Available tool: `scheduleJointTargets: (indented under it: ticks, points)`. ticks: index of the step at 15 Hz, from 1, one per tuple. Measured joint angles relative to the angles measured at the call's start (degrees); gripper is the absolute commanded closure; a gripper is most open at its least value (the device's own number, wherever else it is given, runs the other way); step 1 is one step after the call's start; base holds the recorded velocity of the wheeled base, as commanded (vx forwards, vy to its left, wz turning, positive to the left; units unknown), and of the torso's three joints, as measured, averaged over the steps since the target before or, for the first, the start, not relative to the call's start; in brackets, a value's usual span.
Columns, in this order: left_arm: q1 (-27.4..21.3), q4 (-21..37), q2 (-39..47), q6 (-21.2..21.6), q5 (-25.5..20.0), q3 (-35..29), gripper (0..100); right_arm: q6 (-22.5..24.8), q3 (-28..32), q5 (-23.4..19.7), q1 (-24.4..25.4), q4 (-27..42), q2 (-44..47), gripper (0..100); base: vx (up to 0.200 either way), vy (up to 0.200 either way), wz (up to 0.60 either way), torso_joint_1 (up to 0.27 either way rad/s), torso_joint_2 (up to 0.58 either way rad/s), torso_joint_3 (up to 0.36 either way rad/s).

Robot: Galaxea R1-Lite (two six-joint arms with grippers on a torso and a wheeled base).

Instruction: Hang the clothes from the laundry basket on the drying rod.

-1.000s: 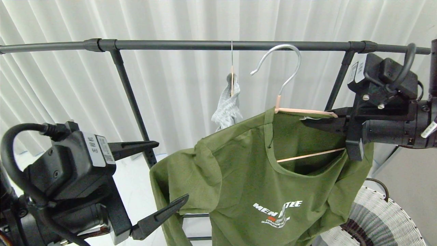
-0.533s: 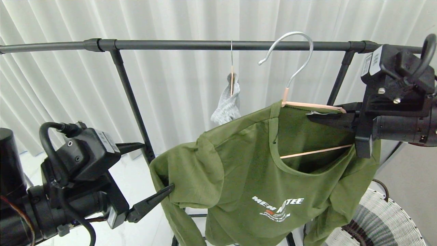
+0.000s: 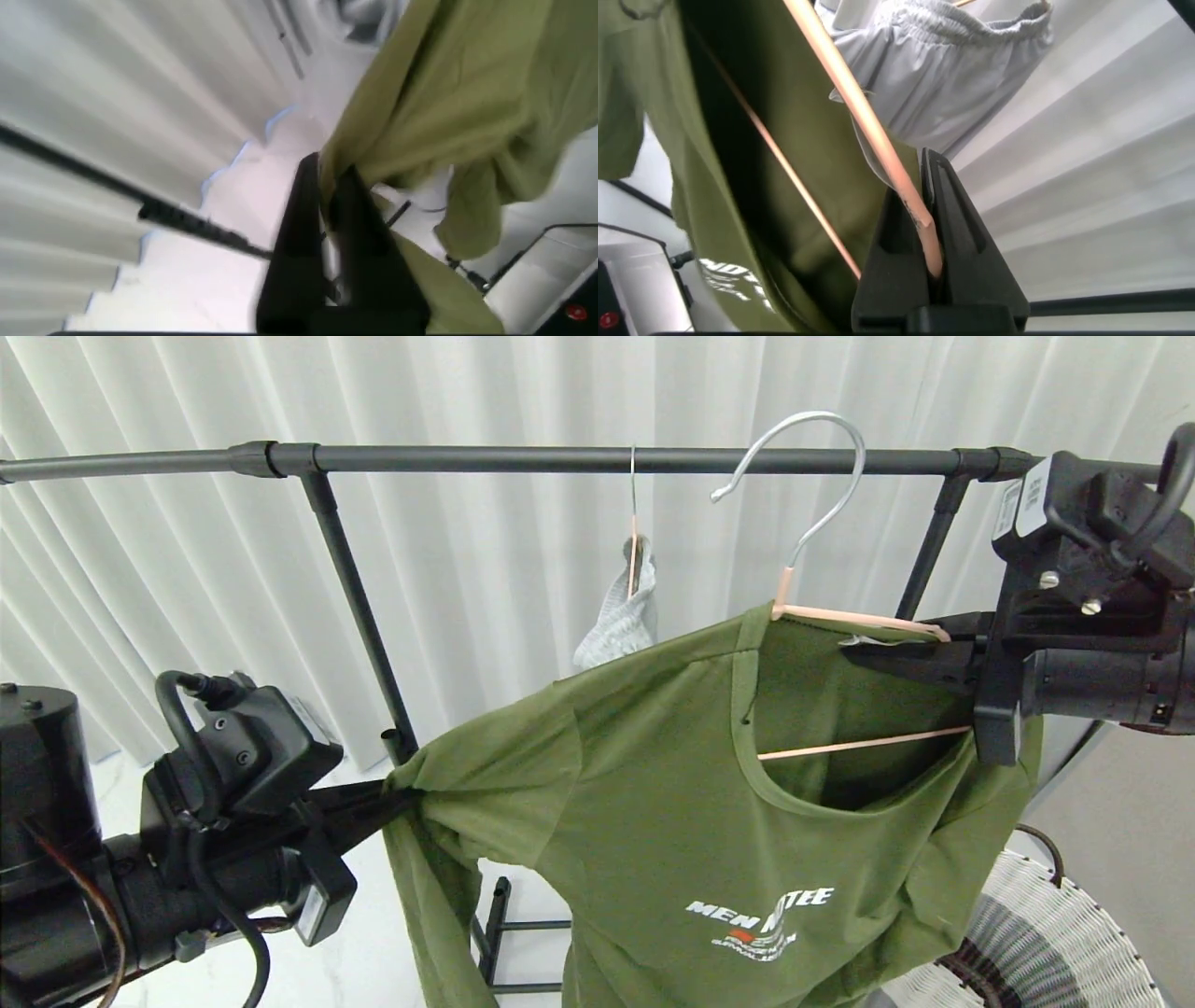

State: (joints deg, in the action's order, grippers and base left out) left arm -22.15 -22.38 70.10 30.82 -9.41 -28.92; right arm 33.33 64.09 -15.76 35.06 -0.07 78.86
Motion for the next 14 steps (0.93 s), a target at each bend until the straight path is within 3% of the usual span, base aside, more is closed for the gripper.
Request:
scheduleJointTargets:
  ticks: [4,7,8,14]
  points:
    - [8.6,0.0,-1.5,0.2,0.0,1.9,100,-0.1,0.1,0.6,-1.4,0.0,-0.1,100,0.000,0.000,0.00,0.000,0.00,0.000]
    - [10.9,-0.1,-2.6,0.4,-0.2,2.8,100,-0.1,0.3,0.9,-1.6,-0.1,-0.1,100,0.000,0.000,0.00,0.000,0.00,0.000]
    - [11.0,0.0,-2.8,0.4,-0.2,2.8,0,-0.2,0.3,0.9,-1.7,-0.1,-0.2,100,0.000,0.000,0.00,0.000,0.00,0.000]
    - [10.8,0.0,-4.5,0.0,-0.2,3.1,0,-1.5,0.3,2.0,-1.7,-0.1,-0.2,100,0.000,0.000,0.00,0.000,0.00,0.000]
